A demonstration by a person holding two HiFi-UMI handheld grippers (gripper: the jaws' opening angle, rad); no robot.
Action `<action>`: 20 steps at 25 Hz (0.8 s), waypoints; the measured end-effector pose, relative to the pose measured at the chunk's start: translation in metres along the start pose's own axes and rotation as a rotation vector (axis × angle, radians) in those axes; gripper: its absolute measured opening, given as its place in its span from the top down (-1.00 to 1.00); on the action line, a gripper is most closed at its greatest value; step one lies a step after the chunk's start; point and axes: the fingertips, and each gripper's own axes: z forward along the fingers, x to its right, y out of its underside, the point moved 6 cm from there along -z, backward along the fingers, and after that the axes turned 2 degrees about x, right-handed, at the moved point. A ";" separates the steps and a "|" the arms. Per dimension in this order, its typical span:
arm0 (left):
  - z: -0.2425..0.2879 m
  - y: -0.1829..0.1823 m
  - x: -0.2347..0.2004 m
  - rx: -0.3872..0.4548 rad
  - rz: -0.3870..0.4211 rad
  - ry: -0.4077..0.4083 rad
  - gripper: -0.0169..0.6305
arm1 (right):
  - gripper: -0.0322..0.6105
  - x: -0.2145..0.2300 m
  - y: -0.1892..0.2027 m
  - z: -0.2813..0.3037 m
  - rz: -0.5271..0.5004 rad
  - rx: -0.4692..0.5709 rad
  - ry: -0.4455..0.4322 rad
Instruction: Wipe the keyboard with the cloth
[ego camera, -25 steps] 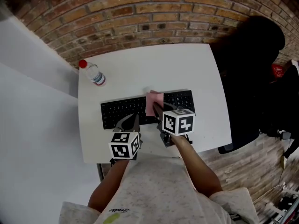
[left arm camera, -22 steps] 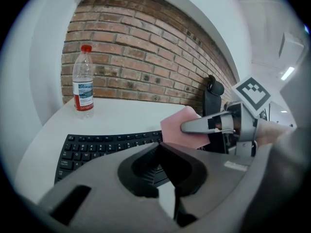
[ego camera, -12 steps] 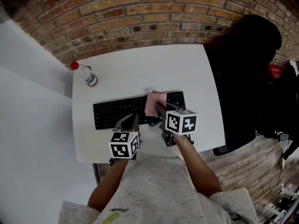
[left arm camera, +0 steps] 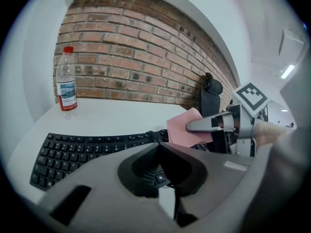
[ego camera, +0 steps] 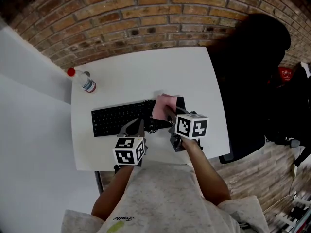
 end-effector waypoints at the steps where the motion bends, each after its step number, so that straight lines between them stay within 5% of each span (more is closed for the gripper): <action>1: 0.001 0.000 0.002 -0.001 0.001 0.000 0.98 | 0.83 0.003 -0.001 -0.001 0.003 0.002 0.003; 20: 0.011 0.006 0.019 -0.013 0.007 0.018 0.97 | 0.83 0.058 -0.007 -0.034 0.026 0.044 0.122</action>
